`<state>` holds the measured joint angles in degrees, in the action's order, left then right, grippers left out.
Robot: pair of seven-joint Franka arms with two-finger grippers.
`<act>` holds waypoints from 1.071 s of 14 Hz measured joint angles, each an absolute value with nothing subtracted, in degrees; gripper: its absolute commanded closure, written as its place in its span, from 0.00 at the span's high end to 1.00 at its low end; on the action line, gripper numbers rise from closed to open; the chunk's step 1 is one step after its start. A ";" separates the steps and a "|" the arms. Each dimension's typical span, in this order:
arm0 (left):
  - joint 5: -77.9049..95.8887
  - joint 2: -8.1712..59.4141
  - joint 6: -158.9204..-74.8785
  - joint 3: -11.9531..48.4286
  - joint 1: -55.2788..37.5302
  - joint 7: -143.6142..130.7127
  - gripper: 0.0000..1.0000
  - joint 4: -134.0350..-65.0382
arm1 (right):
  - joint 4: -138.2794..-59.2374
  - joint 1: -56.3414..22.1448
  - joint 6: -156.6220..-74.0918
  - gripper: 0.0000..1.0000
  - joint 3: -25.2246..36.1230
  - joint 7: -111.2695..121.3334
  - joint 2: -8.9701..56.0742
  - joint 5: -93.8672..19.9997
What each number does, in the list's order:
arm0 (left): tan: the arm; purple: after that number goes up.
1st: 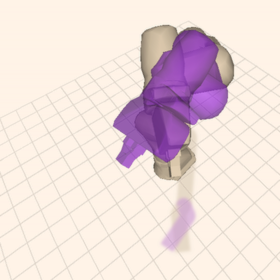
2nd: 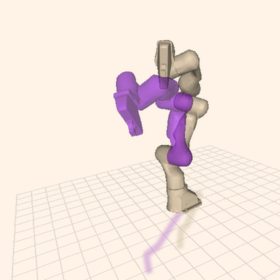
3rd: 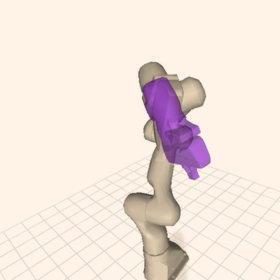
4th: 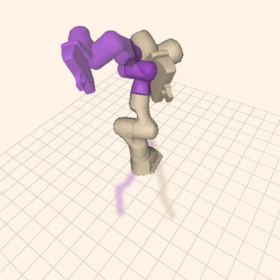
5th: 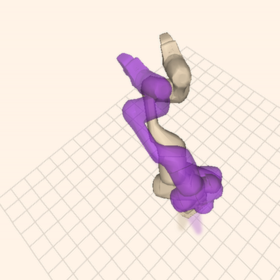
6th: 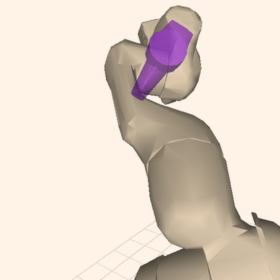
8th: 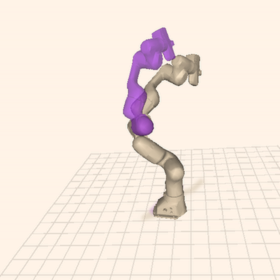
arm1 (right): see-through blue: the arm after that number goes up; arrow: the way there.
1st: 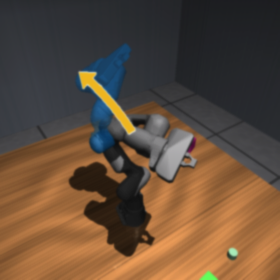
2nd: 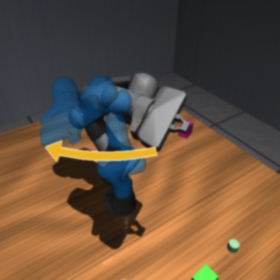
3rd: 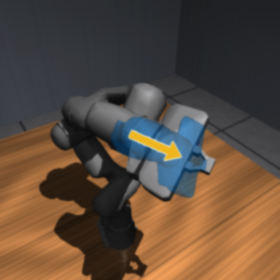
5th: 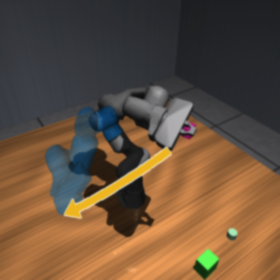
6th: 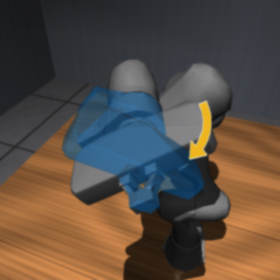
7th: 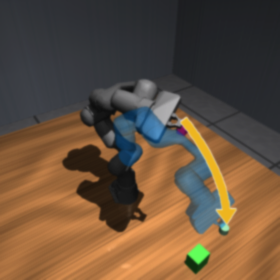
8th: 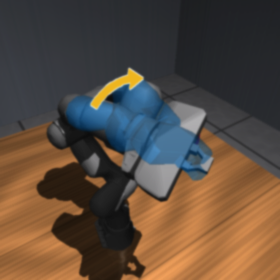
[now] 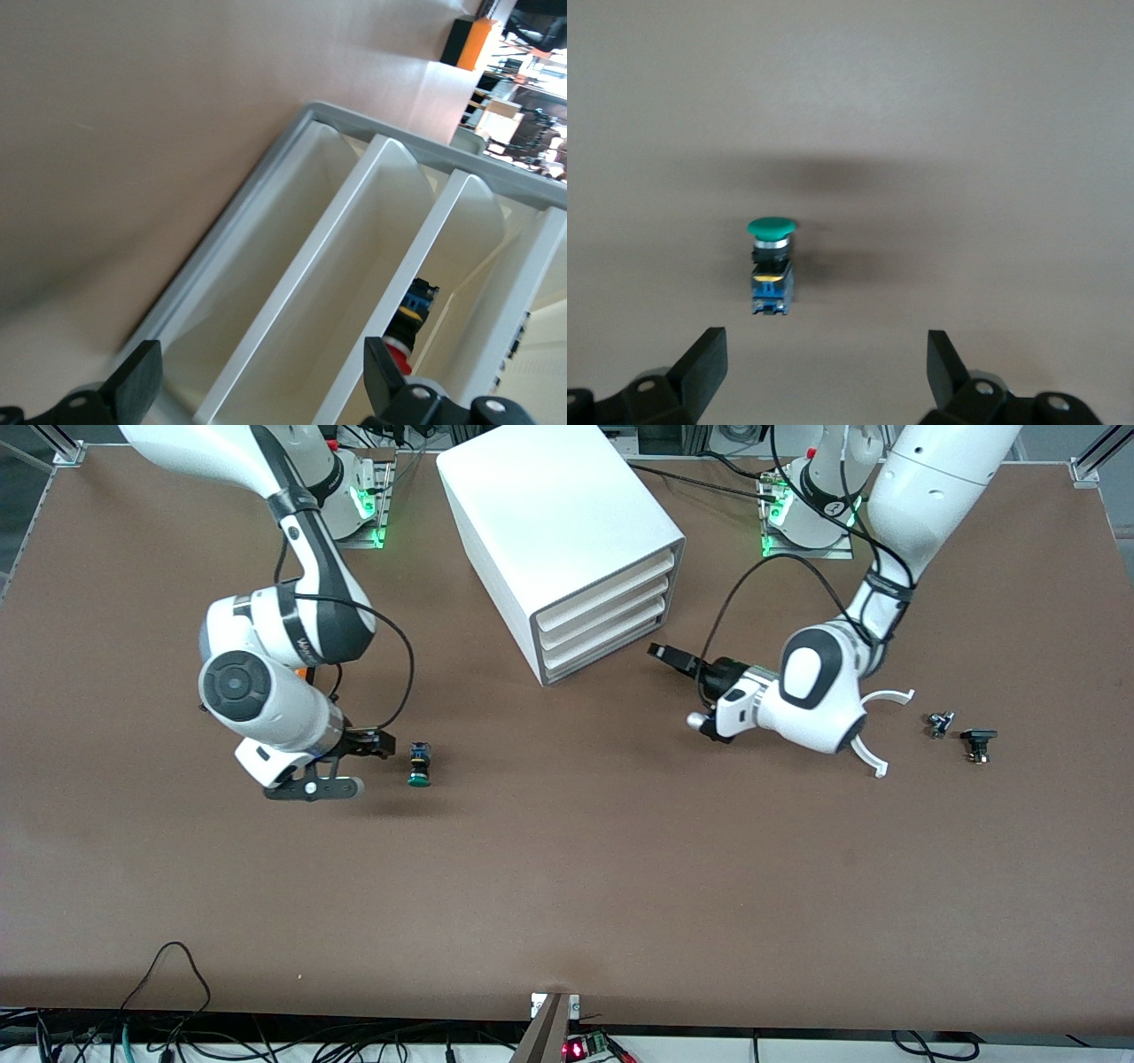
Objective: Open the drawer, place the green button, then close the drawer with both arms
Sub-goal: 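Open the drawer with the left gripper while the right gripper grasps the button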
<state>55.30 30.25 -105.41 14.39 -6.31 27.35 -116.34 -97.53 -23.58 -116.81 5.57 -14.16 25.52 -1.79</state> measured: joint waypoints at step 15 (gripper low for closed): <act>60.29 32.30 -112.98 19.28 -9.70 30.91 0.00 -123.18 | -108.73 -23.98 -133.48 1.00 1.27 -14.39 29.48 -1.79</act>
<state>60.29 32.30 -112.98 19.28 -9.70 30.91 -123.18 -108.73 -23.98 -133.48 1.27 -14.39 29.48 -1.79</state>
